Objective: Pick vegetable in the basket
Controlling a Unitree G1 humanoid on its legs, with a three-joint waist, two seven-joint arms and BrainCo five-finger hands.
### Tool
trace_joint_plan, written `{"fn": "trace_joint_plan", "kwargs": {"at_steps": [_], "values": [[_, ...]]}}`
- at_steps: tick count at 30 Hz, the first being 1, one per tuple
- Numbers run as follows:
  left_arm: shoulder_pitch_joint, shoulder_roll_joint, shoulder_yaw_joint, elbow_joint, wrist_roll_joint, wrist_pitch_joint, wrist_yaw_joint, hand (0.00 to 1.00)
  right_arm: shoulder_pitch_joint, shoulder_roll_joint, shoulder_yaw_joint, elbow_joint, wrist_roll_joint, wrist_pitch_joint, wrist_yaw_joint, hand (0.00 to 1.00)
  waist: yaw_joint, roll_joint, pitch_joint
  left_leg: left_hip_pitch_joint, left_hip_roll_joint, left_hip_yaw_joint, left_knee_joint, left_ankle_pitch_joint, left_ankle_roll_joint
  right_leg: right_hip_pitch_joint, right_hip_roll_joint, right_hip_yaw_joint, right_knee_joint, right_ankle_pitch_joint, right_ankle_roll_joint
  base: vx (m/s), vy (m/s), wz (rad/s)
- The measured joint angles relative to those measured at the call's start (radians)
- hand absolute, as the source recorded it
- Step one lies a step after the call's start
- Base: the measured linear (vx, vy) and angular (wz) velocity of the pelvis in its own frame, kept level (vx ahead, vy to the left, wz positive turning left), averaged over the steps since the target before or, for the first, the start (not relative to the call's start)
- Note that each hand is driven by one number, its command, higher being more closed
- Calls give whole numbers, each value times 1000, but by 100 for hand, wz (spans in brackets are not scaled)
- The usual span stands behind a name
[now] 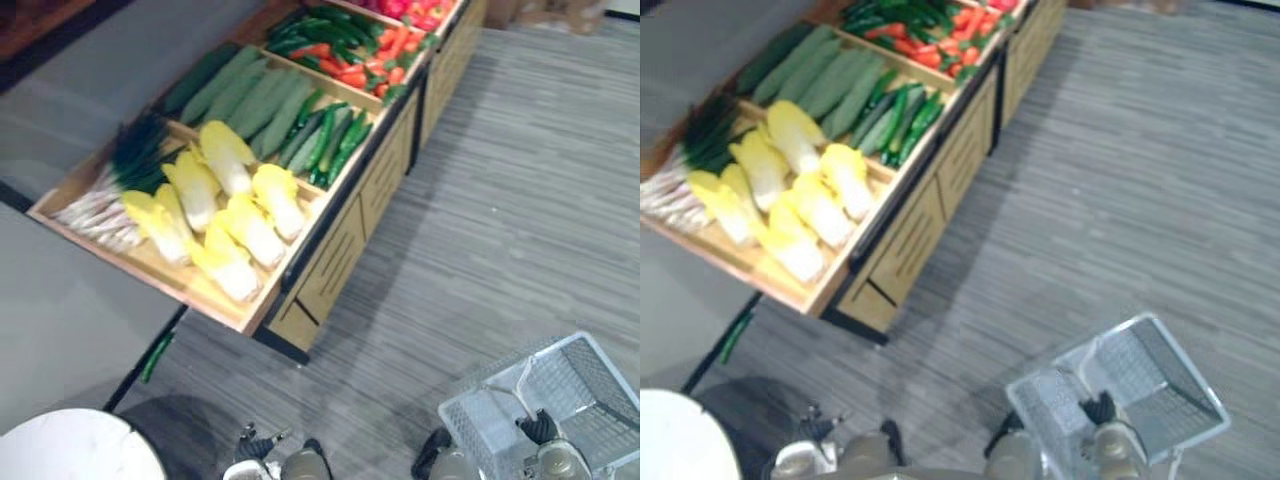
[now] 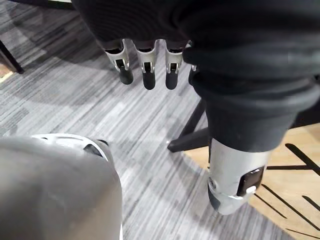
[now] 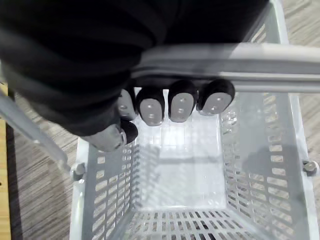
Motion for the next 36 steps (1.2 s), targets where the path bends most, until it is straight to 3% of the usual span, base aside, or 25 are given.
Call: {"fn": "trace_joint_plan", "kwargs": {"at_steps": [1, 3, 7, 8, 15, 23, 36], "values": [[1, -5, 0, 0, 0, 0, 1, 0, -5, 0, 0, -2, 1, -5, 0, 100, 1, 9, 0, 3, -5, 8, -34, 31, 6, 1, 11, 0, -2, 1, 2, 65, 54, 3], [-9, -5, -4, 1, 1, 0, 1, 0, -13, 19, 0, -2, 8, -13, -1, 100, 0, 16, -9, 40, -9, 26, -117, 27, 11, 6, 40, 2, -43, 22, 17, 54, 85, 2], [-9, 4, -4, 2, 16, 1, -3, 0, -14, 51, -1, -4, 34, -13, -1, 100, -1, -9, -7, 64, -24, 28, -159, 27, 11, 32, 62, 10, -112, 68, 24, 4, 51, -2], [-8, 27, -41, 11, 57, 0, -9, 0, 23, 58, 0, 3, 45, -6, -2, 100, -24, -3, -30, 105, -12, 34, -195, -17, 16, 49, 90, 50, -135, 85, 32, 0, 0, 0], [2, 36, -40, 12, 57, 1, -9, 0, 26, 69, -1, 3, 46, -7, -1, 100, -23, -12, -33, 131, -9, 59, -195, -24, 6, 55, 98, 77, -137, 86, 32, 7, -4, -11], [10, 62, -20, 22, 62, 2, -10, 0, 102, 122, -2, 7, 117, -10, 11, 100, -25, -50, -72, 216, 0, 82, -195, -41, 4, 113, 117, 145, -139, 85, 32, -1, -12, -16], [60, 54, -25, 24, 62, 7, -11, 0, 166, 124, -3, 25, 126, -7, 7, 100, -20, -29, -111, 199, -1, 41, -201, -44, 11, 92, 124, 203, -125, 59, 29, -68, -16, 2]]}}
